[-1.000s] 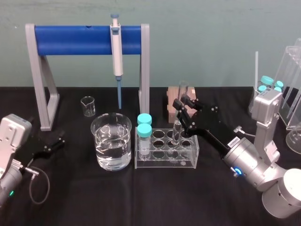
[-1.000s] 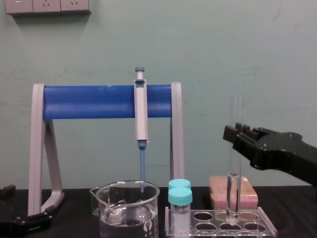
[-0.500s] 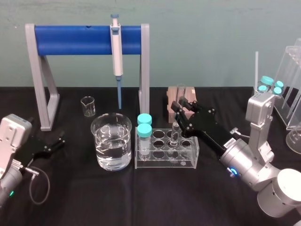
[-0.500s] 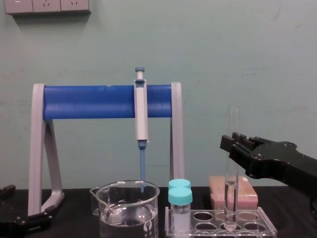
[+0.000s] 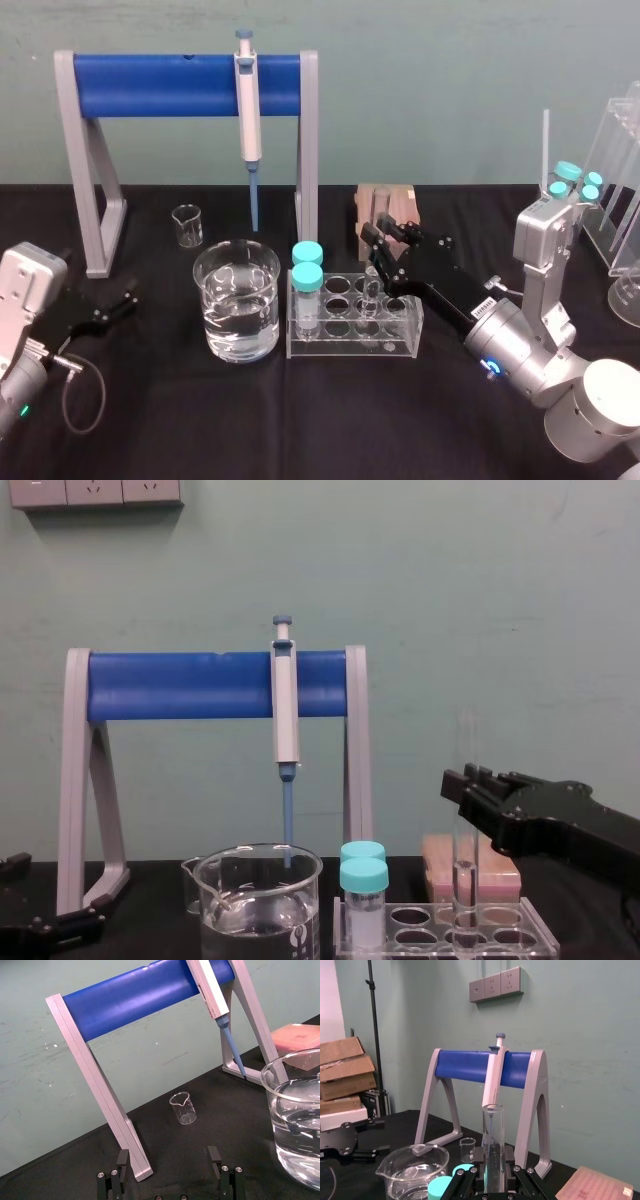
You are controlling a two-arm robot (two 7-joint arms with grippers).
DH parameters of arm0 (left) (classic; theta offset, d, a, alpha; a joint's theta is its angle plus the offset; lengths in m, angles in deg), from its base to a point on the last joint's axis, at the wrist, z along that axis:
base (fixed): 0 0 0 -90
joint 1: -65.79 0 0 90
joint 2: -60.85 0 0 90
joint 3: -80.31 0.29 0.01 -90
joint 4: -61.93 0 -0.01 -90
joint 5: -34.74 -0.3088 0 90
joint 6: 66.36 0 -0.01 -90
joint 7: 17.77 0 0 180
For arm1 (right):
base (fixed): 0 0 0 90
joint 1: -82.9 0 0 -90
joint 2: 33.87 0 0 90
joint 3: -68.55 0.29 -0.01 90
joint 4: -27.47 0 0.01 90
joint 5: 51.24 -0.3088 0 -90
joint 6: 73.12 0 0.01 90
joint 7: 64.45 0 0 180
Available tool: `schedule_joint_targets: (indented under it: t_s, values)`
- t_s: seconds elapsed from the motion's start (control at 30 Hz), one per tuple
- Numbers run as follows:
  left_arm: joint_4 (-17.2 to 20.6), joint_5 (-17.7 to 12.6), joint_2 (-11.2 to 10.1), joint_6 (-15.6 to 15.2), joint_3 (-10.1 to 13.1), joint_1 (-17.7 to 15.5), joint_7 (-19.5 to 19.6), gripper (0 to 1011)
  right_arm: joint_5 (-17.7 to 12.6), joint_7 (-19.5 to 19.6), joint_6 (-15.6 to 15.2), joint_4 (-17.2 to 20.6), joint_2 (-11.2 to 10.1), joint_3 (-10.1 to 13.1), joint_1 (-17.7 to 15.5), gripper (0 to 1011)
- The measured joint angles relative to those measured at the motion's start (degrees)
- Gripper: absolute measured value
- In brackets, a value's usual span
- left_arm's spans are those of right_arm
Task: Hold the test tube with one hand and immerse one end into the beaker, then return it to the test tube rack.
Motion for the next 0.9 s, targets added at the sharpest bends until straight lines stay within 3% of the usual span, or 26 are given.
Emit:
schedule_joint_targets:
  t_s: [0.9]
  values:
    - [0.0, 0.0, 0.0, 0.0, 0.0, 0.0, 0.0, 1000, 0.6, -0.4, -1.6, -2.6, 0.2, -1.2, 0.7, 226]
